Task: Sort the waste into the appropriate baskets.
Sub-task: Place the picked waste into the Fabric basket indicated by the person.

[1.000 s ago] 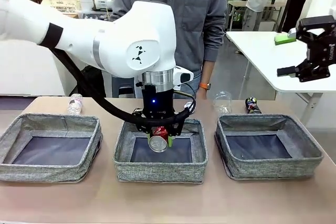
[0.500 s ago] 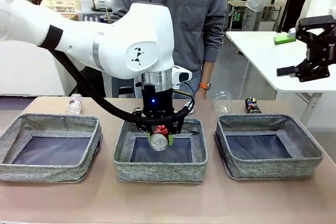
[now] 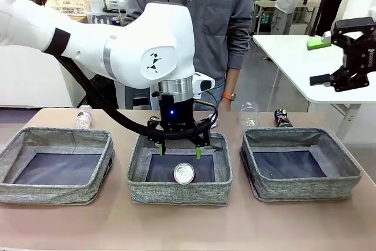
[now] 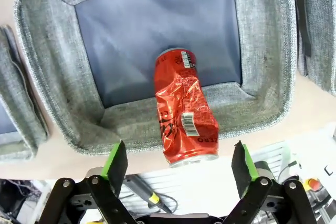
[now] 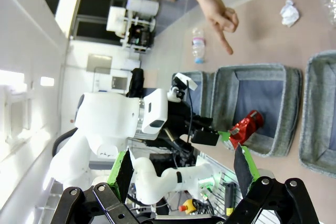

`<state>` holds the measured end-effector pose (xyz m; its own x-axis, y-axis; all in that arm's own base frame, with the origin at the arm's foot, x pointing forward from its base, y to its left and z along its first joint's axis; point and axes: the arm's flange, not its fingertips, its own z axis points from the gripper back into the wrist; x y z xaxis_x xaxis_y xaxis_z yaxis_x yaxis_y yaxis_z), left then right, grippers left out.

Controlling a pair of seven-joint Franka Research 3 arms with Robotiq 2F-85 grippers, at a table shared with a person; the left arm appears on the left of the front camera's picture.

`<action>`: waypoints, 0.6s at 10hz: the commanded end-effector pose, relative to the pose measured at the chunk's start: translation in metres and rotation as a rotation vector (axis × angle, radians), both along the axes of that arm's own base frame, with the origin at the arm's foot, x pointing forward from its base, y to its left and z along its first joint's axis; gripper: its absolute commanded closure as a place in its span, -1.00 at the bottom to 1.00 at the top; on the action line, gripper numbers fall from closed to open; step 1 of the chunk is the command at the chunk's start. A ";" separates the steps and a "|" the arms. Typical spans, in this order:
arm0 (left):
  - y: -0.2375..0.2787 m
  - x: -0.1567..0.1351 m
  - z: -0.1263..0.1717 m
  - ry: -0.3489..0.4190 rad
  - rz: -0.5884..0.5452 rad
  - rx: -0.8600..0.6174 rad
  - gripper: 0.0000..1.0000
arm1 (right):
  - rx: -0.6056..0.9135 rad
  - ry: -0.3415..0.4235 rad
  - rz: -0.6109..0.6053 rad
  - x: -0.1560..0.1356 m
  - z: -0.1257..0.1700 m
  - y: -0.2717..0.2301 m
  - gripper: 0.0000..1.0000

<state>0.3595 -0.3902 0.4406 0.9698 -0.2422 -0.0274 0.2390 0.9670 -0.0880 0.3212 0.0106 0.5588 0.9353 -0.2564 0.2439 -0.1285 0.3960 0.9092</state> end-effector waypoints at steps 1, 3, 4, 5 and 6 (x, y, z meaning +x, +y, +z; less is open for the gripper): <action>0.006 -0.001 0.000 -0.016 0.002 -0.009 -1.00 | 0.019 -0.035 0.006 0.004 0.000 0.002 -1.00; 0.008 0.000 0.003 -0.015 0.005 -0.020 -1.00 | 0.019 -0.035 0.006 0.004 0.000 0.002 -1.00; 0.012 0.003 0.015 0.002 0.015 -0.024 -1.00 | 0.019 -0.035 0.006 0.004 0.000 0.002 -1.00; 0.022 0.008 0.041 0.046 -0.021 -0.045 -1.00 | 0.019 -0.035 0.006 0.004 0.000 0.002 -1.00; 0.037 0.013 0.075 0.097 -0.079 -0.105 -1.00 | 0.019 -0.035 0.006 0.004 0.000 0.002 -1.00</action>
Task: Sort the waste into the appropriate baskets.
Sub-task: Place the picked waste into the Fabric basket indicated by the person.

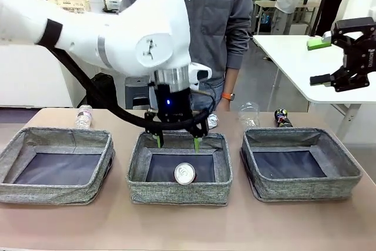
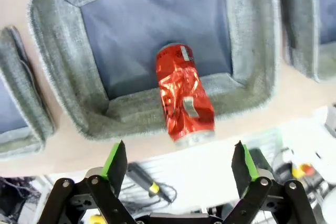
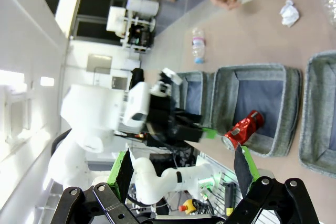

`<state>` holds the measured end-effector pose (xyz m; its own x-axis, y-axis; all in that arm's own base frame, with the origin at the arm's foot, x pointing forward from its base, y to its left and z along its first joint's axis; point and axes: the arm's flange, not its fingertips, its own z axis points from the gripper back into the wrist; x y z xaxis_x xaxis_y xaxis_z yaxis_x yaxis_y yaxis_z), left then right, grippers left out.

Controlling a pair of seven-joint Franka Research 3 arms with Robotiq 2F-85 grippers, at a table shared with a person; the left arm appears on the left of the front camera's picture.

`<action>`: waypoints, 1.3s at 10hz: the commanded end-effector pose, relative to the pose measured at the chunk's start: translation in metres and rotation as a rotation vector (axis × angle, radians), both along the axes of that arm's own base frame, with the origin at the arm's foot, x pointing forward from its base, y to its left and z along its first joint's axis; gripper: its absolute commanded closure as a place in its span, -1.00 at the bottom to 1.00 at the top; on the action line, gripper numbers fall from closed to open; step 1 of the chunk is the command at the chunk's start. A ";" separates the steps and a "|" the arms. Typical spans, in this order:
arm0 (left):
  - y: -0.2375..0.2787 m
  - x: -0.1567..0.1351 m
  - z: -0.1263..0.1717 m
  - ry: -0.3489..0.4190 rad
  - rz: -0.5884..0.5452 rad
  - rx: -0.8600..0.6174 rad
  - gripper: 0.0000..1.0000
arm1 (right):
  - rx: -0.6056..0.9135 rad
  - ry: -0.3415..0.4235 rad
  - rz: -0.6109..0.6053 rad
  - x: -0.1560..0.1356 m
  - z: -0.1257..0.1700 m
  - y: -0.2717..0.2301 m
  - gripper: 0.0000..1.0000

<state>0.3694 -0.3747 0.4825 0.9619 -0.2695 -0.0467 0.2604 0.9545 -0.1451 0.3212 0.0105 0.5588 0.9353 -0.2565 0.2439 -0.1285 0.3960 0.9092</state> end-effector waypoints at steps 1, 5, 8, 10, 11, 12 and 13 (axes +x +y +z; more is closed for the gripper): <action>0.042 0.008 0.071 0.040 -0.150 -0.216 -1.00 | 0.019 -0.035 0.006 0.004 0.000 0.002 -1.00; 0.143 0.006 0.109 -0.078 -0.060 -0.717 -1.00 | 0.019 -0.035 0.006 0.004 0.000 0.002 -1.00; 0.246 -0.008 0.090 -0.177 0.297 -1.033 -1.00 | 0.019 -0.035 0.006 0.004 0.000 0.002 -1.00; 0.286 -0.007 0.071 -0.102 0.453 -1.156 -1.00 | 0.019 -0.035 0.006 0.004 0.000 0.002 -1.00; 0.292 -0.002 0.055 -0.036 0.545 -1.147 -1.00 | 0.019 -0.035 0.006 0.004 0.000 0.002 -1.00; 0.291 -0.002 0.074 -0.114 0.392 -1.088 -1.00 | 0.019 -0.035 0.006 0.004 0.000 0.002 -1.00; 0.291 -0.002 0.074 -0.114 0.392 -1.088 -1.00 | 0.019 -0.035 0.006 0.004 0.000 0.002 -1.00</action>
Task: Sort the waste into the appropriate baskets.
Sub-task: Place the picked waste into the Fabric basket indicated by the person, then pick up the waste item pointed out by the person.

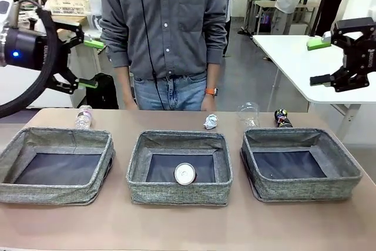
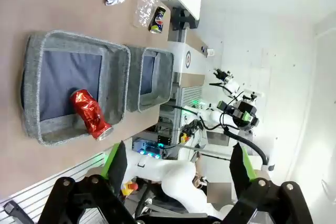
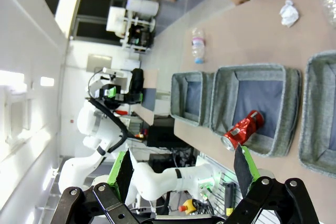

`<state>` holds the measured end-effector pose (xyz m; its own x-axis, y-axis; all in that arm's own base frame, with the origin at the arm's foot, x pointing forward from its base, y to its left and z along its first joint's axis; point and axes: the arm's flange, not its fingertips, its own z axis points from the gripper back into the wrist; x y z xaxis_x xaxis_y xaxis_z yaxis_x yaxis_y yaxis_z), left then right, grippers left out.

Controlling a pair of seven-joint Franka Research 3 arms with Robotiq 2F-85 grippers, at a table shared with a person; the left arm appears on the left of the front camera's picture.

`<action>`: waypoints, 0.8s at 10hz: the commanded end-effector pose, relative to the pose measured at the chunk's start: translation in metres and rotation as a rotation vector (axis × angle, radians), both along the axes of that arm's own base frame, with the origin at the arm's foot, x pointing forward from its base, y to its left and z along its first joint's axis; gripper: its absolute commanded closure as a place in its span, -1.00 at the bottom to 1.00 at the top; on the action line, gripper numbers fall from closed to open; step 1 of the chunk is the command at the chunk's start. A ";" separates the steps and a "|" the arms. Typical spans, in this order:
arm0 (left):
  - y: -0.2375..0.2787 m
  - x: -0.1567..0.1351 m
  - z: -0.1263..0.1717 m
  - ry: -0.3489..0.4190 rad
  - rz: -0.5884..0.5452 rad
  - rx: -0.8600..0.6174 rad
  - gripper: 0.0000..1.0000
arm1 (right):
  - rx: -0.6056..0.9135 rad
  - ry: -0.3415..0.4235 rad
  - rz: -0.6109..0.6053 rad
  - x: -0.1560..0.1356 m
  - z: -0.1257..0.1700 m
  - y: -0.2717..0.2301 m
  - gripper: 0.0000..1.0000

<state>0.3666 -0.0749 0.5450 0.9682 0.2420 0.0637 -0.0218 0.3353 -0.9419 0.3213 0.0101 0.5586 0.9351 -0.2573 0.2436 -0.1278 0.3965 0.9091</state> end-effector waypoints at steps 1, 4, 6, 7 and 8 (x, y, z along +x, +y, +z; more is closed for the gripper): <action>-0.009 0.001 0.011 -0.051 -0.038 0.025 -1.00 | 0.020 -0.035 0.007 0.003 0.000 0.002 -1.00; -0.009 0.001 0.011 -0.051 -0.038 0.025 -1.00 | 0.020 -0.035 0.007 0.003 0.000 0.002 -1.00; -0.009 0.001 0.011 -0.051 -0.038 0.025 -1.00 | 0.020 -0.035 0.007 0.003 0.000 0.002 -1.00; -0.009 0.001 0.011 -0.051 -0.038 0.025 -1.00 | 0.020 -0.035 0.007 0.003 0.000 0.002 -1.00; -0.009 0.001 0.011 -0.051 -0.038 0.025 -1.00 | 0.020 -0.035 0.007 0.003 0.000 0.002 -1.00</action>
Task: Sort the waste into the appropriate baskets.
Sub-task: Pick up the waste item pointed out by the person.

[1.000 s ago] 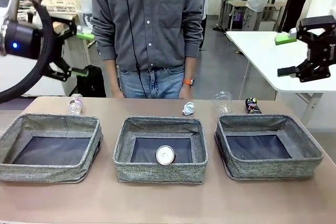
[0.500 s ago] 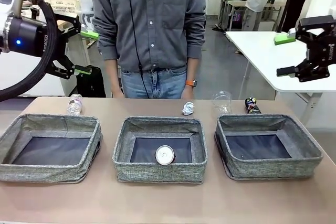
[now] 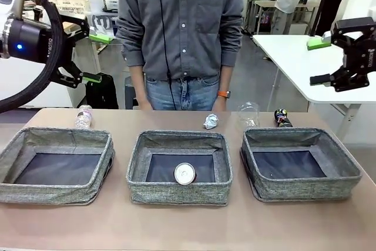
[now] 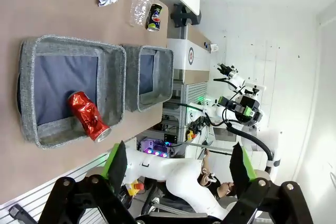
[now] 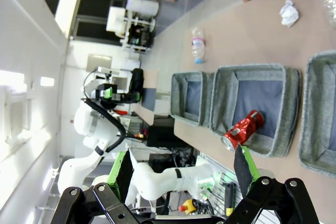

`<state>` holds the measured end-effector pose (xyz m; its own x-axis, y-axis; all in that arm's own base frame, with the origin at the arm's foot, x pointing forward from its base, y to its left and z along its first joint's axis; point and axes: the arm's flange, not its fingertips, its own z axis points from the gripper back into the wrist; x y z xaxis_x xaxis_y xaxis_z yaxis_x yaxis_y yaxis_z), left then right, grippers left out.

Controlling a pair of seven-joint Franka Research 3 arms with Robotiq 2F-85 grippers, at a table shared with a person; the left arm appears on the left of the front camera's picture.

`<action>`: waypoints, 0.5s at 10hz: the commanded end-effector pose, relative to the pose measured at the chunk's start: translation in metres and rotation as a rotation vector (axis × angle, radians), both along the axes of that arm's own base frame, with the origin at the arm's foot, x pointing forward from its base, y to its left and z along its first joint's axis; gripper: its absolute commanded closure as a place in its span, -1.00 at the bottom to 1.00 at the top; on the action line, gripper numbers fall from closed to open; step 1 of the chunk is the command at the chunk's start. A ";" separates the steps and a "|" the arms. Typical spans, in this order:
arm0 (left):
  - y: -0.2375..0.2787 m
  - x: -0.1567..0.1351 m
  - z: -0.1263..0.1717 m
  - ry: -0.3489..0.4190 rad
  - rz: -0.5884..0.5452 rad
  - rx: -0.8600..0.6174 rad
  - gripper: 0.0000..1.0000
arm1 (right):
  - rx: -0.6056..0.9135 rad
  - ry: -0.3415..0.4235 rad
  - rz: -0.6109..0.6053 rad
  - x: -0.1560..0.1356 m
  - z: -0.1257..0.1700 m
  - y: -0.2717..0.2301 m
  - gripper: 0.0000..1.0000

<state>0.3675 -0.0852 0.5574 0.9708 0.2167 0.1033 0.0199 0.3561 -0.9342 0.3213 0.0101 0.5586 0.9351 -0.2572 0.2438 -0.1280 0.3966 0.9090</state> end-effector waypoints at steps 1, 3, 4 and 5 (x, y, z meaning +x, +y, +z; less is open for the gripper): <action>0.001 0.000 -0.001 -0.015 -0.014 0.003 -1.00 | 0.020 -0.035 0.007 0.003 0.000 0.002 -1.00; 0.001 0.000 -0.001 -0.015 -0.014 0.003 -1.00 | 0.020 -0.035 0.007 0.003 0.000 0.002 -1.00; 0.001 0.000 -0.001 -0.015 -0.014 0.003 -1.00 | 0.020 -0.035 0.007 0.003 0.000 0.002 -1.00; 0.001 0.000 -0.001 -0.015 -0.014 0.003 -1.00 | 0.020 -0.035 0.007 0.003 0.000 0.002 -1.00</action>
